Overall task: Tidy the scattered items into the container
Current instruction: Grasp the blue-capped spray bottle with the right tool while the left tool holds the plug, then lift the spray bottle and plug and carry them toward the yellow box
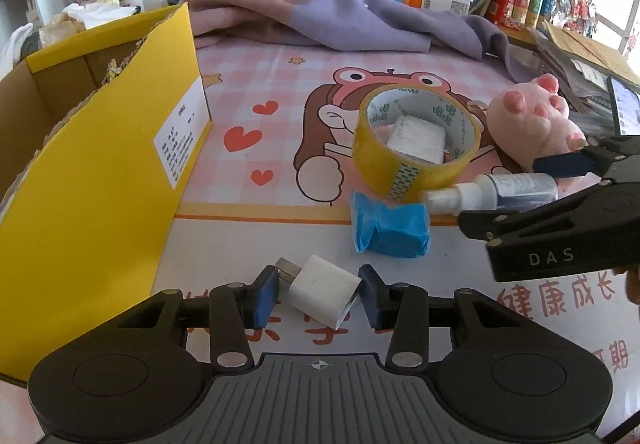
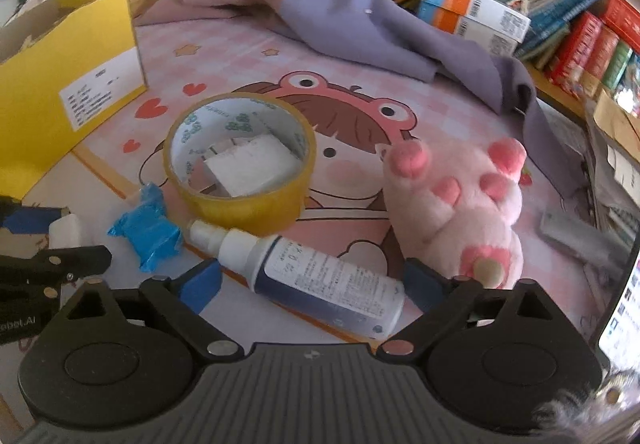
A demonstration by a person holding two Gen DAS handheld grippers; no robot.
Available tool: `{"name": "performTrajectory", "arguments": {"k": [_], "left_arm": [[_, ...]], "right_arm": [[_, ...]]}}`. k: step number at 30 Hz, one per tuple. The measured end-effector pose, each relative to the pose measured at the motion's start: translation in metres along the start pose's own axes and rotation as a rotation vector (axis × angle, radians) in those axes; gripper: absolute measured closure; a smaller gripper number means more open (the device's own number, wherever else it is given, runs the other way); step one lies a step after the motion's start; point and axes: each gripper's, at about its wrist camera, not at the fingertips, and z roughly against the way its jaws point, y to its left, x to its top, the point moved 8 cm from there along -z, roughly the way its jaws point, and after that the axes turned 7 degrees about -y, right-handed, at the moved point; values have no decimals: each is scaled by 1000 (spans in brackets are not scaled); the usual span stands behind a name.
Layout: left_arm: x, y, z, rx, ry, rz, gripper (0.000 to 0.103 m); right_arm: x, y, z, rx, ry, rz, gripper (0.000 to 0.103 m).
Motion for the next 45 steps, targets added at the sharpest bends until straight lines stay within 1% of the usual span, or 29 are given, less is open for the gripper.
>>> {"name": "performTrajectory", "arguments": {"k": [1, 3, 4, 6, 8, 10, 12, 14, 15, 17, 18, 19, 20, 21, 22, 23, 25, 27, 30, 32, 37, 40, 45], "left_arm": [[0, 1, 1, 0, 1, 5, 61], [-1, 1, 1, 2, 6, 2, 60], [-1, 0, 1, 7, 9, -3, 58], [-3, -1, 1, 10, 16, -16, 50], [-5, -2, 2, 11, 20, -23, 46], [-6, -2, 3, 14, 18, -29, 46], [-7, 0, 4, 16, 17, -27, 46], [-7, 1, 4, 12, 12, -14, 48], [-7, 2, 4, 11, 10, -11, 52], [-7, 2, 5, 14, 2, -13, 54], [-8, 3, 5, 17, -4, -14, 60], [-8, 5, 6, 21, -7, -12, 64], [-7, 7, 6, 23, -9, -5, 69], [-6, 9, 6, 17, -7, 4, 69], [-6, 10, 7, 9, -4, 12, 69], [-6, 11, 7, 4, 1, 15, 69], [-7, 10, 9, -4, 12, 16, 69], [-8, 8, 11, -20, 22, 20, 69], [-10, 4, 15, -34, 26, 8, 69], [-10, 2, 17, -39, 23, 2, 69], [-4, -5, 30, -58, -10, -24, 69], [-4, -10, 34, -68, -14, -44, 69], [-2, -12, 41, -96, -26, -49, 69]], "right_arm": [[-1, 1, 2, 4, 9, 10, 24], [-5, 2, 8, 22, 42, -2, 25], [-8, 4, 12, 31, 66, -19, 25], [-15, 13, 21, 62, 112, -36, 25], [-21, 25, 28, 112, 140, -39, 25], [-21, 33, 31, 138, 130, -37, 23], [-17, 36, 30, 126, 105, -8, 17], [-13, 39, 29, 112, 81, 34, 17], [-11, 40, 29, 111, 73, 59, 17], [-9, 42, 28, 121, 62, 103, 18], [-9, 44, 27, 129, 64, 121, 22], [-10, 45, 26, 138, 73, 133, 29], [-12, 45, 24, 147, 85, 136, 35], [-14, 45, 23, 155, 97, 133, 44], [-16, 45, 22, 161, 102, 128, 49], [-18, 45, 23, 167, 103, 122, 51], [-19, 42, 24, 169, 103, 94, 67], [-20, 37, 26, 148, 103, 52, 71], [-24, 27, 32, 140, 108, -33, 71], [-29, 23, 35, 136, 117, -57, 71], [-36, 24, 41, 126, 118, -69, 71], [-37, 24, 40, 125, 118, -67, 70], [-39, 27, 39, 108, 111, -51, 70]]}}
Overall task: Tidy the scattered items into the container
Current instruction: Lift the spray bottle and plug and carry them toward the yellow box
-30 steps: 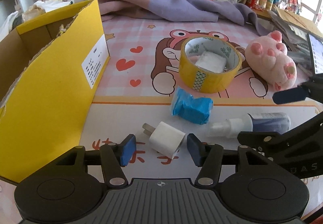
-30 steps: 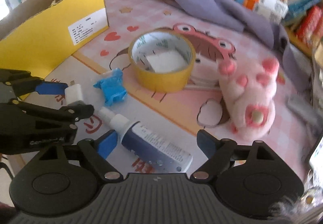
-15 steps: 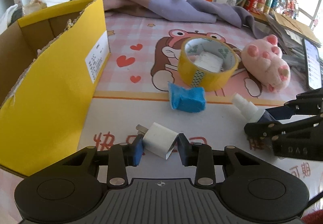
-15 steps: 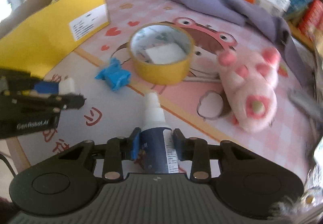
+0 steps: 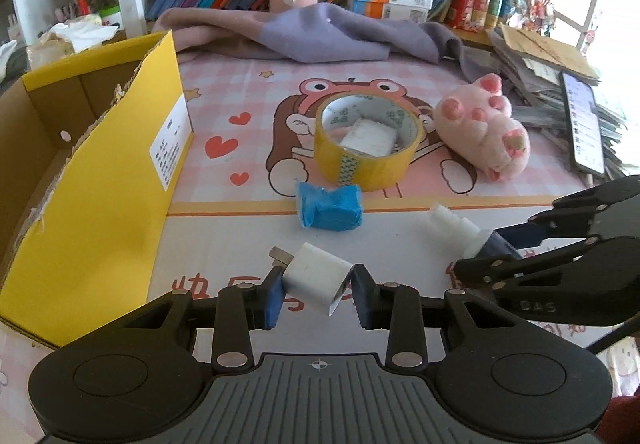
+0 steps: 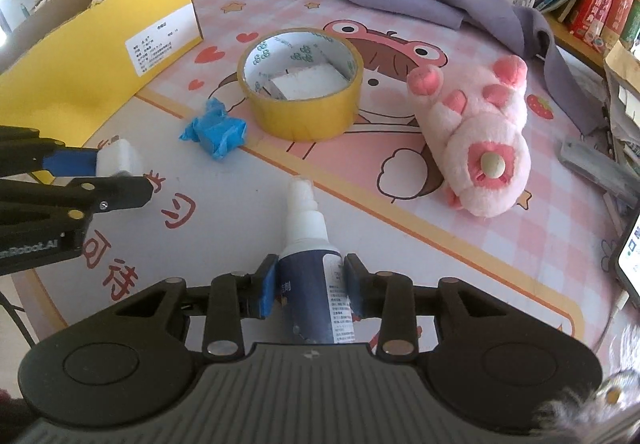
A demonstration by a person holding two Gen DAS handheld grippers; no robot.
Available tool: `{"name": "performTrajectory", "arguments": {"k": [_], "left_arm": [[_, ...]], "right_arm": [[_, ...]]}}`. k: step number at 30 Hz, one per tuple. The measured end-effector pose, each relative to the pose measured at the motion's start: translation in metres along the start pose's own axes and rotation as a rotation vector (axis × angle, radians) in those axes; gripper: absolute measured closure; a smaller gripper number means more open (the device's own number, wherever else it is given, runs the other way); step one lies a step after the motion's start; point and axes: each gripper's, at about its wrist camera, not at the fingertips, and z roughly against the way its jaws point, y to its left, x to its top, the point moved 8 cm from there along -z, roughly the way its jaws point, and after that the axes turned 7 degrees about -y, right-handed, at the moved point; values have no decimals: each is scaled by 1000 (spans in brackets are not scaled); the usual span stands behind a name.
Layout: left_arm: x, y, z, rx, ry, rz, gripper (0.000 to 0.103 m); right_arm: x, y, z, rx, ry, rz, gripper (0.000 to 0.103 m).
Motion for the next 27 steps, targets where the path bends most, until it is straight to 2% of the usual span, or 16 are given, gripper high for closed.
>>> {"name": "performTrajectory", "arguments": {"k": [7, 13, 19, 27], "left_arm": [[6, -7, 11, -50, -29, -32, 69], [17, -18, 26, -128, -86, -85, 69], [24, -24, 49, -240, -149, -128, 69], [33, -18, 97, -385, -259, -224, 69]], "right_arm": [[1, -5, 11, -30, -50, -64, 72], [4, -2, 36, -73, -108, -117, 72], [3, 5, 68, -164, -176, -182, 72], [4, 36, 119, -276, -271, -257, 72]]}}
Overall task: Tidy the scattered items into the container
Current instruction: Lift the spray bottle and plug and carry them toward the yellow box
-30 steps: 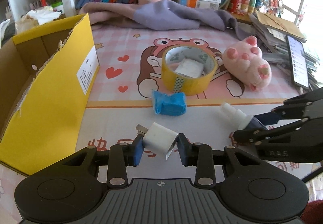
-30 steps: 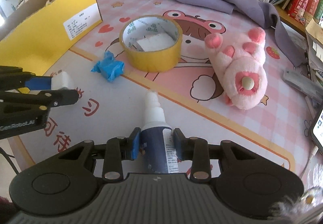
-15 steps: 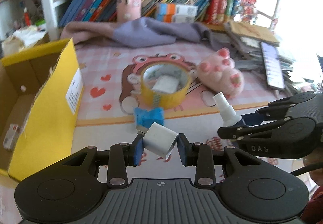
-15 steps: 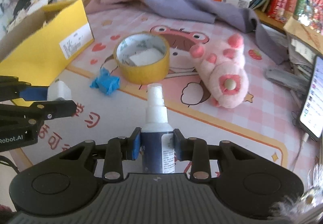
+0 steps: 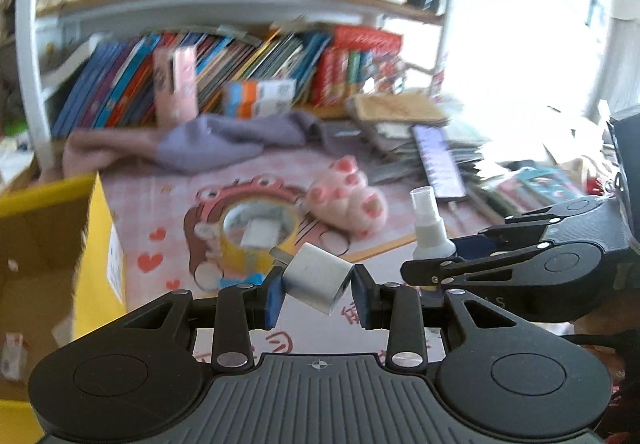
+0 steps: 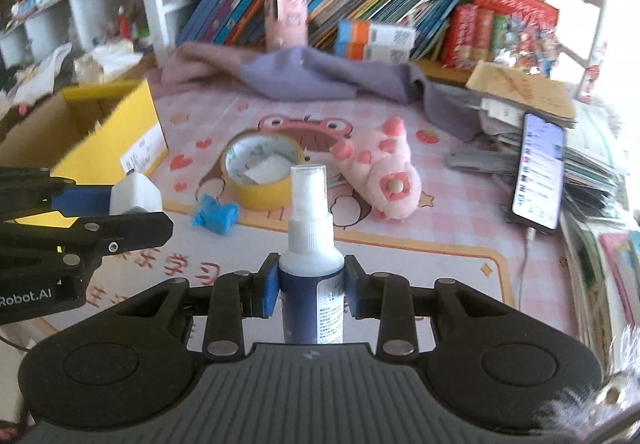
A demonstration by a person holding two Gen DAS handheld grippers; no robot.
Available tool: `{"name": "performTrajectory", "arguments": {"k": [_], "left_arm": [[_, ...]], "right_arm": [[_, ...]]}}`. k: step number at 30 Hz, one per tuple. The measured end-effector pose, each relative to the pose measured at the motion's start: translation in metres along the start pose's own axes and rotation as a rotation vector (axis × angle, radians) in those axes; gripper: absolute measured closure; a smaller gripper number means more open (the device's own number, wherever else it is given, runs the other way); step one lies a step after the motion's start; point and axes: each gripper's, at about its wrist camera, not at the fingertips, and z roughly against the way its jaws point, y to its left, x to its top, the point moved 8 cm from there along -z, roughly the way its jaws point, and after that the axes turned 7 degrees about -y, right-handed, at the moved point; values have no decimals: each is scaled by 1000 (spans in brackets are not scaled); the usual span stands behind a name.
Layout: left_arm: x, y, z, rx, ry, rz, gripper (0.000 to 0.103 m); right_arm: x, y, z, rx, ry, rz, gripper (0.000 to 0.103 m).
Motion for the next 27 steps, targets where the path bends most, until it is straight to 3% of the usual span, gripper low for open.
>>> {"name": "performTrajectory", "arguments": {"k": [6, 13, 18, 27], "left_arm": [[3, 7, 57, -80, -74, -8, 69], [-16, 28, 128, -72, -109, 12, 69], [-32, 53, 172, -3, -107, -3, 69], [-62, 106, 237, 202, -113, 22, 69]], "right_arm": [[2, 36, 44, -42, -67, -43, 72], [-7, 107, 88, -10, -96, -17, 72], [-14, 161, 105, 58, -103, 4, 72], [-13, 248, 119, 223, -91, 68, 72]]}}
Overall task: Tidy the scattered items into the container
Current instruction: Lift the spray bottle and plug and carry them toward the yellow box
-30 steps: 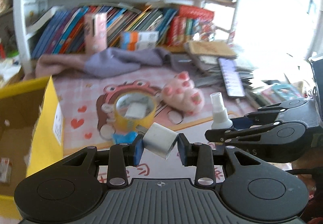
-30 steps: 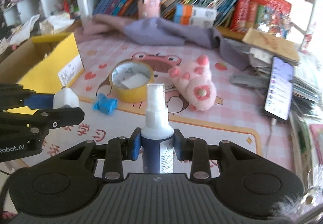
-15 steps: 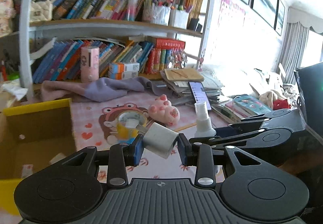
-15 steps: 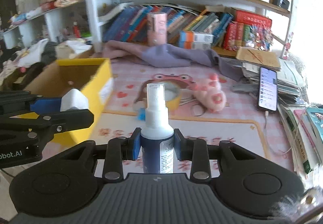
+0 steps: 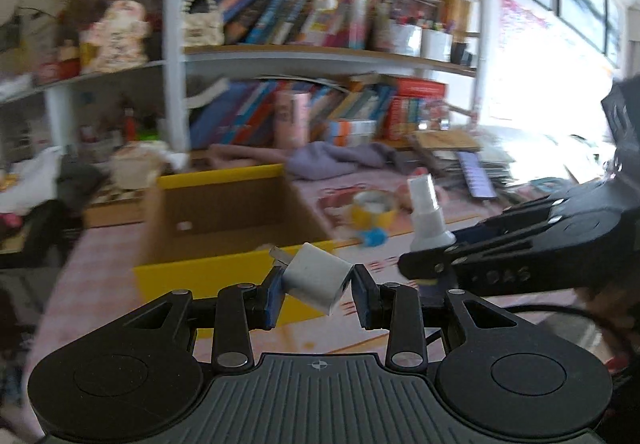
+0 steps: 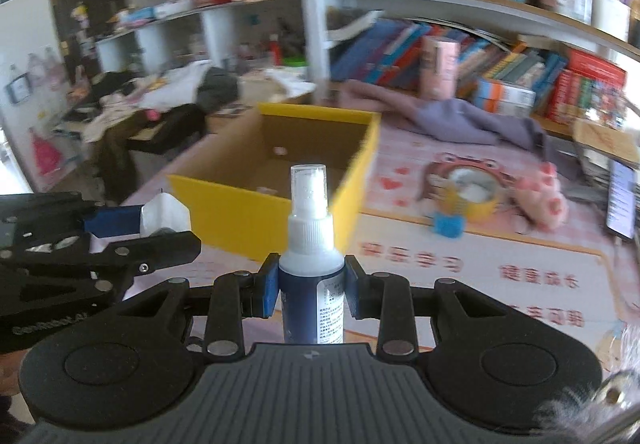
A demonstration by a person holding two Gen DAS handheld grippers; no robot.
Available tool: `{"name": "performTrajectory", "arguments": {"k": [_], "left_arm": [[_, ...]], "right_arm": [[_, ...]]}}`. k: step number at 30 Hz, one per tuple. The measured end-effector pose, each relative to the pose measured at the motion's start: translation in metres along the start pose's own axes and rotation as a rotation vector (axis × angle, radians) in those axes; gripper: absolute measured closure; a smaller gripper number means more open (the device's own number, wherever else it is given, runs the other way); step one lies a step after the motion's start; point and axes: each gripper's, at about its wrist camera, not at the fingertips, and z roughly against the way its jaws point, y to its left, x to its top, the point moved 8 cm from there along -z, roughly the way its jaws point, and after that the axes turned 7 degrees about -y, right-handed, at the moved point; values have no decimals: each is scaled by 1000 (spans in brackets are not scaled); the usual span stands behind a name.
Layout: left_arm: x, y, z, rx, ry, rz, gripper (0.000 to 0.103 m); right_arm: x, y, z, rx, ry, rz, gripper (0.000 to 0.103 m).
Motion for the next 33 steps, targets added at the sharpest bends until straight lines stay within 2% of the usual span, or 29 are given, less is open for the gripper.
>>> {"name": "performTrajectory", "arguments": {"k": [8, 17, 27, 33], "left_arm": [[-5, 34, 26, 91, -27, 32, 69], [11, 50, 28, 121, -66, 15, 69], [40, 65, -13, 134, -93, -18, 69], [56, 76, -54, 133, -75, -47, 69]], "right_arm": [[2, 46, -2, 74, 6, 39, 72], [13, 53, -7, 92, 0, 46, 72], [58, 47, -27, 111, -104, 116, 72], [90, 30, -62, 141, -115, 102, 72]]}}
